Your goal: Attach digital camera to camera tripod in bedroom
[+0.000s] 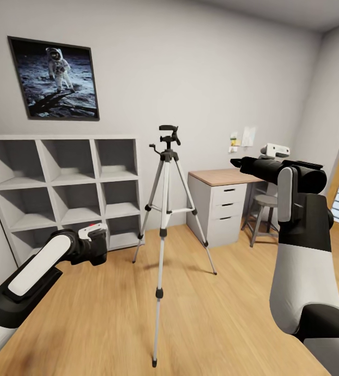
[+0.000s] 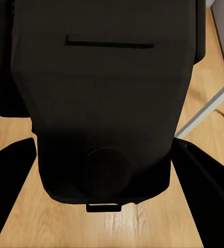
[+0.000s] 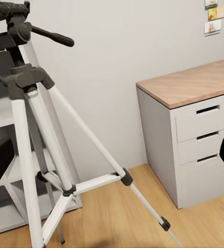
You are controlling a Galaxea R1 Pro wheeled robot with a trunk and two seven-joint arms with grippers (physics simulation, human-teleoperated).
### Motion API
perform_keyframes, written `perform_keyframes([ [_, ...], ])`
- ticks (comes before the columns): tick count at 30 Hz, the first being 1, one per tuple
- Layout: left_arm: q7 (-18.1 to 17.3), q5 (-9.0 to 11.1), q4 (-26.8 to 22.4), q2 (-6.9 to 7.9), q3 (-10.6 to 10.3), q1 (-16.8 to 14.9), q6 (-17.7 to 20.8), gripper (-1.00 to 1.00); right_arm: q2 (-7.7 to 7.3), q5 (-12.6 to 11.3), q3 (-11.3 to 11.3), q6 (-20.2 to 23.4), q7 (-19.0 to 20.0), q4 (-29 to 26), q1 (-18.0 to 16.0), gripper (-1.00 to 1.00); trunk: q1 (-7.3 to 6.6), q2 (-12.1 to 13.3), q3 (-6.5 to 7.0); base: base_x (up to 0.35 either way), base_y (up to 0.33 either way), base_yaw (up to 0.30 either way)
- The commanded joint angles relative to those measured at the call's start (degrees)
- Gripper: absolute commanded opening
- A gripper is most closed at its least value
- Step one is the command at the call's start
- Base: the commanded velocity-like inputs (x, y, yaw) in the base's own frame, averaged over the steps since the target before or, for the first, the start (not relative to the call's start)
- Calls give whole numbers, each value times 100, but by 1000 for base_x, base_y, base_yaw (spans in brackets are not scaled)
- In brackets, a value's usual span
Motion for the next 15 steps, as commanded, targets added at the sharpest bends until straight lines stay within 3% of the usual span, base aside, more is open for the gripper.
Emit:
perform_keyframes([
  [1,41,26,-5,8,-7,-6,54,-100,5,-22,-14,25,6,-3,-6,100,-23,38,2,0,0,0],
  [12,-53,64,-4,62,-2,93,212,-100,5,-22,-14,25,6,-3,-6,100,-265,479,103,0,0,0],
  [15,-331,55,2,81,8,147,452,-100,5,-22,-14,25,6,-3,-6,100,-331,599,130,0,0,0],
])
